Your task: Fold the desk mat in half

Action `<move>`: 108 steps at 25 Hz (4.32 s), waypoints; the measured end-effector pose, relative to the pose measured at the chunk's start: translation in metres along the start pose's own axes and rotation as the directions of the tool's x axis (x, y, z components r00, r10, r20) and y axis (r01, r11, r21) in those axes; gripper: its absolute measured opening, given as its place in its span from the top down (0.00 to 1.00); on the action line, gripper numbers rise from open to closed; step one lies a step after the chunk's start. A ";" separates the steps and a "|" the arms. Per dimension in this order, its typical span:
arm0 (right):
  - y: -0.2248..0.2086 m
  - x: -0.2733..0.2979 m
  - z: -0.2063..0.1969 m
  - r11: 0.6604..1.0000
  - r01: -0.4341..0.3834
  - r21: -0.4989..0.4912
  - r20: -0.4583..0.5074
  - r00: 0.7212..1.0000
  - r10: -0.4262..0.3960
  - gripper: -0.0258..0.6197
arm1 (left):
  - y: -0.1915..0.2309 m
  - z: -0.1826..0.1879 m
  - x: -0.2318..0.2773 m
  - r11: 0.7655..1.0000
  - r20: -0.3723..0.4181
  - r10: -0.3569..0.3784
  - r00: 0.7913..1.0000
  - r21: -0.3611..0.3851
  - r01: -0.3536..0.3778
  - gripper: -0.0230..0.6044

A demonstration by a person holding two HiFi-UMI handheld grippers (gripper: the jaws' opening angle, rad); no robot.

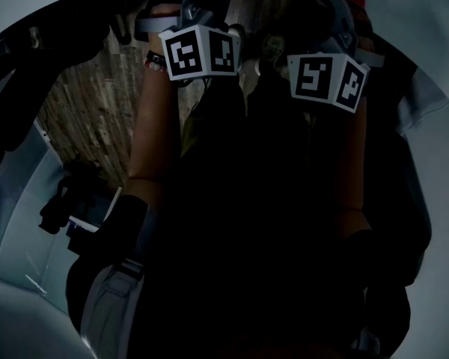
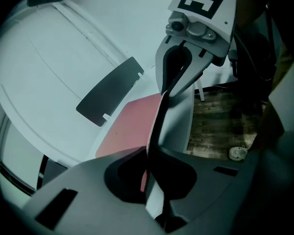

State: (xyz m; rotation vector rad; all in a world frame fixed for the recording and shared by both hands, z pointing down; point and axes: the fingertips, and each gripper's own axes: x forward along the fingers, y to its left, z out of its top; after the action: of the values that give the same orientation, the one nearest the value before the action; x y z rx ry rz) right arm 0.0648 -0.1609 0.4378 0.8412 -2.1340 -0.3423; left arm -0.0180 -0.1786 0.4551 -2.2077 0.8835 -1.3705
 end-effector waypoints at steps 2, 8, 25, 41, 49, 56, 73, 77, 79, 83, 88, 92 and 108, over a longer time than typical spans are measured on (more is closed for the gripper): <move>-0.003 0.001 0.003 1.000 -0.006 -0.007 0.003 1.000 0.006 0.90 | 0.006 0.001 0.001 1.000 -0.007 0.005 1.000 0.005 -0.005 0.92; -0.017 -0.001 0.012 1.000 0.002 0.004 -0.012 1.000 -0.002 0.90 | 0.020 0.007 0.000 1.000 -0.005 -0.013 1.000 -0.011 0.013 0.92; -0.054 0.021 0.025 0.993 0.112 0.046 -0.142 0.984 -0.104 0.90 | 0.052 0.008 0.017 0.994 0.084 -0.104 0.991 -0.011 0.105 0.92; -0.103 0.045 0.024 0.989 0.141 0.041 -0.143 0.981 -0.134 0.90 | 0.099 0.024 0.058 0.994 0.088 -0.104 0.991 -0.024 0.106 0.92; -0.141 0.074 0.020 0.995 0.099 0.032 -0.091 0.991 -0.095 0.90 | 0.129 0.029 0.087 0.997 0.020 -0.064 0.998 -0.039 0.065 0.92; -0.168 0.092 0.015 0.996 0.080 0.032 -0.059 0.995 -0.078 0.90 | 0.151 0.037 0.109 0.998 -0.019 -0.033 0.999 -0.047 0.032 0.92; -0.210 0.122 0.006 0.990 0.136 0.044 -0.119 0.984 -0.130 0.90 | 0.181 0.046 0.153 0.997 0.005 -0.035 0.999 -0.072 0.035 0.92; -0.220 0.138 0.006 0.988 0.149 0.047 -0.150 0.979 -0.140 0.90 | 0.190 0.040 0.167 0.996 0.016 -0.048 0.999 -0.068 0.049 0.92; -0.226 0.147 0.007 0.986 0.159 0.051 -0.165 0.975 -0.148 0.90 | 0.196 0.037 0.176 0.996 0.019 -0.053 0.998 -0.065 0.054 0.92; -0.238 0.162 0.003 0.983 0.172 0.066 -0.186 0.970 -0.157 0.90 | 0.204 0.037 0.192 0.996 0.023 -0.069 0.997 -0.051 0.070 0.92; -0.250 0.180 -0.003 0.980 0.185 0.072 -0.209 0.964 -0.166 0.90 | 0.212 0.034 0.211 0.996 0.026 -0.078 0.997 -0.049 0.079 0.92; -0.260 0.192 -0.005 0.977 0.197 0.077 -0.221 0.959 -0.176 0.90 | 0.220 0.033 0.225 0.995 0.025 -0.085 0.996 -0.044 0.086 0.92; -0.277 0.249 -0.022 0.979 0.189 0.082 -0.261 0.952 -0.162 0.89 | 0.237 0.014 0.278 0.996 -0.001 -0.084 0.997 0.006 0.084 0.91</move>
State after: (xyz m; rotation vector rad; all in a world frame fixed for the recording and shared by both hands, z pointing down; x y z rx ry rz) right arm 0.0929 -0.5323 0.4603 1.0807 -1.8577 -0.2000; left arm 0.0113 -0.5418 0.4818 -2.2629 0.7946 -1.4102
